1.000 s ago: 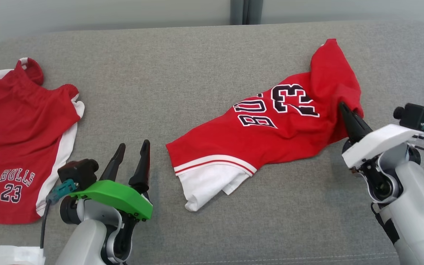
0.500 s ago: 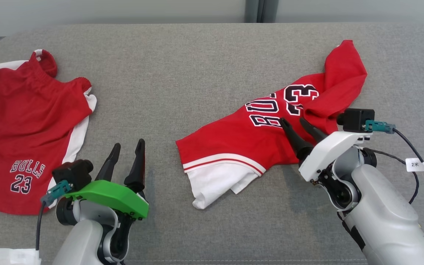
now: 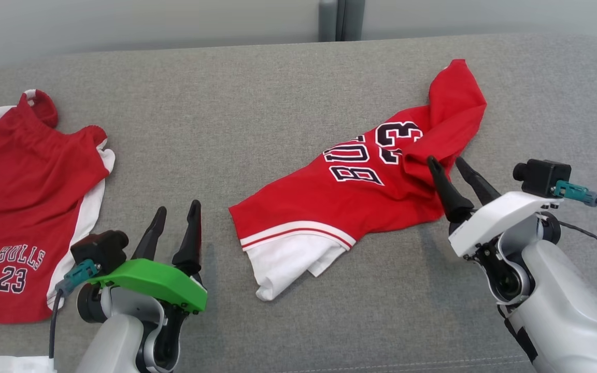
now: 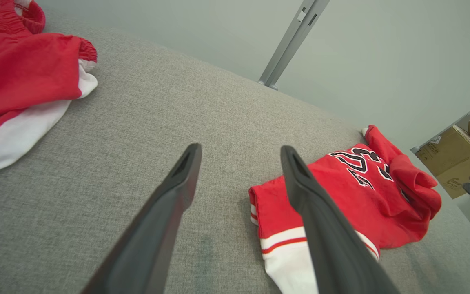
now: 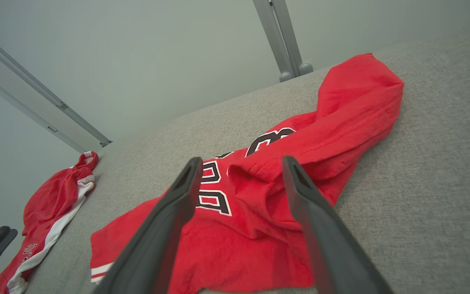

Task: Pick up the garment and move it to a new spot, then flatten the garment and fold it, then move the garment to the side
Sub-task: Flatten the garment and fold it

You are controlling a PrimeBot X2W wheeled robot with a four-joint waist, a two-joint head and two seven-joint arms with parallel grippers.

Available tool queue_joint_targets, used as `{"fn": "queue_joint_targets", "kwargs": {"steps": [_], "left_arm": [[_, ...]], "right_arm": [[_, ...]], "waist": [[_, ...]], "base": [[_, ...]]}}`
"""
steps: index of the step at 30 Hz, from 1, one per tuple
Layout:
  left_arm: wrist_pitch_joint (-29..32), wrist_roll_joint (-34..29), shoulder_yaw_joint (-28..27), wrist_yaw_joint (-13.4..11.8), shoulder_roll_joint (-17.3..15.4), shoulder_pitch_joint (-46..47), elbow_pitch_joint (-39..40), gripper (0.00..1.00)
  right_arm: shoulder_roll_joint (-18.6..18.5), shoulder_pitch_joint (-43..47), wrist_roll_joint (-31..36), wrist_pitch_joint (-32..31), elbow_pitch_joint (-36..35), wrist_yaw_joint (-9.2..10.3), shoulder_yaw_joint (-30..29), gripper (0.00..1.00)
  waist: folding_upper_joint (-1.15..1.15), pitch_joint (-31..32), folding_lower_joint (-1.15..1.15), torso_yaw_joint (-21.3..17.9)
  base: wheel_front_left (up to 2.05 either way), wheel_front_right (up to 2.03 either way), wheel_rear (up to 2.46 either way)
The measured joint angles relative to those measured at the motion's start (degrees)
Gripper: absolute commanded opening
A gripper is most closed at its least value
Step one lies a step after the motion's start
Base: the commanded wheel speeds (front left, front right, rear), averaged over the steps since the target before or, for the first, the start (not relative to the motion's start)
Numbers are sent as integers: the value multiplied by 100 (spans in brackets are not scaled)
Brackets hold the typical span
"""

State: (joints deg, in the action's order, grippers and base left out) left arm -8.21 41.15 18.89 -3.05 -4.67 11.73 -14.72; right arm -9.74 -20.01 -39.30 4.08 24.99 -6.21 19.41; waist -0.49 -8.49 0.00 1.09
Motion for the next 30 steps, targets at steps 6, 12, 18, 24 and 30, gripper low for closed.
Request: {"fn": "queue_joint_targets", "kwargs": {"steps": [6, 12, 18, 24, 30], "left_arm": [[8, 0, 68, 0, 0, -4, 20, 100], [10, -1, 143, 0, 1, -4, 32, 100], [31, -1, 172, 0, 1, -4, 34, 100], [62, -1, 244, 7, 12, -2, 35, 100], [60, -1, 214, 7, 11, -1, 34, 100]], "right_arm": [[-126, 227, -5, 52, -48, 0, -66, 100], [-126, 265, 11, 49, -40, -27, 37, 100], [-116, 233, 102, 20, 52, -27, 194, 100], [-188, 142, 238, -35, 165, -21, 235, 100], [-143, 7, 263, -86, 282, -16, 332, 100]], "waist": [[0, 20, 0, -96], [0, -15, 0, -109], [0, -55, 0, -80], [0, -81, 0, 17], [0, -119, 0, 110]], "base": [[0, 0, 0], [0, 0, 0], [0, 0, 0], [0, 0, 0], [0, 0, 0]]}}
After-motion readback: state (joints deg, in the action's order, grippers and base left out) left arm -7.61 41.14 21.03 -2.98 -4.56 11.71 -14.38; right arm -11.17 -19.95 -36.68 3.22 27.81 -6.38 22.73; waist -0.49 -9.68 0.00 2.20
